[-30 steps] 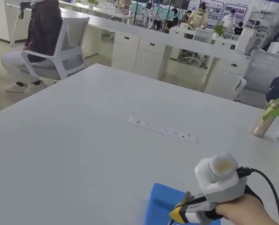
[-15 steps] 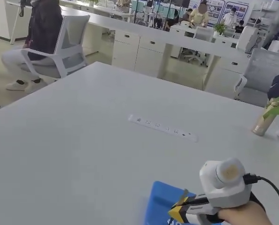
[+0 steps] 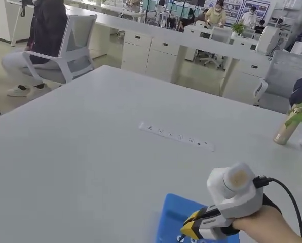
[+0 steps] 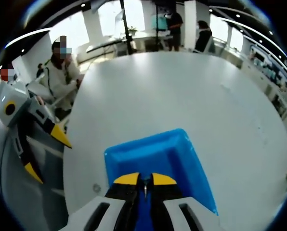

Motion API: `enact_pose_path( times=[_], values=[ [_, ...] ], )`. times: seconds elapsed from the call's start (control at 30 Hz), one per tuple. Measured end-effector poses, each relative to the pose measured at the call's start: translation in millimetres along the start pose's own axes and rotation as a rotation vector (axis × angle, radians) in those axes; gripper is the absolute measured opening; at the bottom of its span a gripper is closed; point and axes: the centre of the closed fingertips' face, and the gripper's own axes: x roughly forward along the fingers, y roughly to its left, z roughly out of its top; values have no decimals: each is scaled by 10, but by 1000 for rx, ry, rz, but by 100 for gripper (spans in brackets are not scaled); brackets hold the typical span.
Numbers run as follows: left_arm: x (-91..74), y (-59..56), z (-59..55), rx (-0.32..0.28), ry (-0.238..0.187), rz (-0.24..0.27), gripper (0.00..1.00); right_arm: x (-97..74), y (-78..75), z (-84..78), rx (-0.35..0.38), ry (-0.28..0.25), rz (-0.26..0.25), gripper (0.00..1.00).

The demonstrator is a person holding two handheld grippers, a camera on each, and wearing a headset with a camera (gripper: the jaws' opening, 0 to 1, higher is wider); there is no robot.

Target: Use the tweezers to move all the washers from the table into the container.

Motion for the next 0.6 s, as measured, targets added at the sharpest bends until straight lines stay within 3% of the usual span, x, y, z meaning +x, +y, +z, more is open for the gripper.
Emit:
enact_pose_path(
  times=[0.3, 0.6],
  values=[
    [1, -2, 4, -1, -1, -1, 60, -96, 25, 32, -87, 63, -10, 4],
    [4, -6, 10, 2, -4, -4, 59, -361, 171, 119, -129, 37, 6, 4]
  ],
)
